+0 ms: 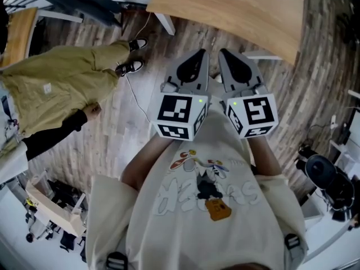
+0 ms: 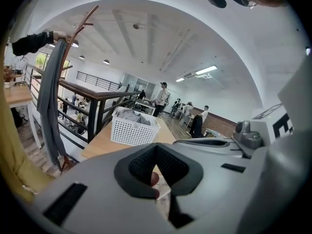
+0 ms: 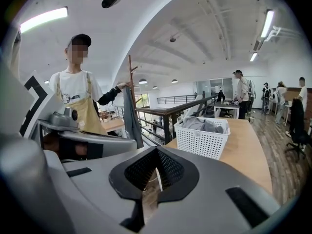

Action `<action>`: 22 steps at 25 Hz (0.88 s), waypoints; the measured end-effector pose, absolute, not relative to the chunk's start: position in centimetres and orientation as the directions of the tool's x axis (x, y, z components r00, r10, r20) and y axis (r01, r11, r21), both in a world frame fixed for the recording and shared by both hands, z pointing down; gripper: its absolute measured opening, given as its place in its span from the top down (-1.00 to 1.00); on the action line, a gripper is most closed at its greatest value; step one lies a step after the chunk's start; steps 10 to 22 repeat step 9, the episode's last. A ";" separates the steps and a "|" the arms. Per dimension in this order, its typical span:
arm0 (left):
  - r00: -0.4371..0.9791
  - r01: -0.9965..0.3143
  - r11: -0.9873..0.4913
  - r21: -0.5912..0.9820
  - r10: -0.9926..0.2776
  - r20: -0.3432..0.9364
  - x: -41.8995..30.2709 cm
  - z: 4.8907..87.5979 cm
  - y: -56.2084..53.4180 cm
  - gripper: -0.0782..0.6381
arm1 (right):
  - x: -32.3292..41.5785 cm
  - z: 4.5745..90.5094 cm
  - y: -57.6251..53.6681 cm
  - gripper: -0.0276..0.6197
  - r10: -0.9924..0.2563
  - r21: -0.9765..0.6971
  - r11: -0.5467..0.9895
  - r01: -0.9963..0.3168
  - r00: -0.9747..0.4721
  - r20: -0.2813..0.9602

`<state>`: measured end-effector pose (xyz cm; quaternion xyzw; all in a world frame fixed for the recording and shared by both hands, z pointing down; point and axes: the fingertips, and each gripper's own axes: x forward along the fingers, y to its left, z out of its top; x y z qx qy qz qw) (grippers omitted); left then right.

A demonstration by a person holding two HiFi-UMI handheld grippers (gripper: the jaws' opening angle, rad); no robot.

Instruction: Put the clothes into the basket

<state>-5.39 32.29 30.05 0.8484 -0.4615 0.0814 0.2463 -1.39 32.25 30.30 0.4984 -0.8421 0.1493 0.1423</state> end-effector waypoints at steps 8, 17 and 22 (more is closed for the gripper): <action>0.584 -0.807 -0.472 0.354 -0.727 0.361 -5.4 30.2 33.7 0.78 | -2.1 29.2 33.2 0.84 -0.802 -0.096 0.474 -0.875 -0.474 0.364; 0.587 -0.804 -0.474 0.358 -0.725 0.359 -5.3 30.3 33.7 0.78 | -2.1 29.3 33.3 0.84 -0.802 -0.095 0.474 -0.875 -0.474 0.364; 0.587 -0.804 -0.474 0.358 -0.725 0.359 -5.3 30.3 33.7 0.78 | -2.1 29.3 33.3 0.84 -0.802 -0.095 0.474 -0.875 -0.474 0.364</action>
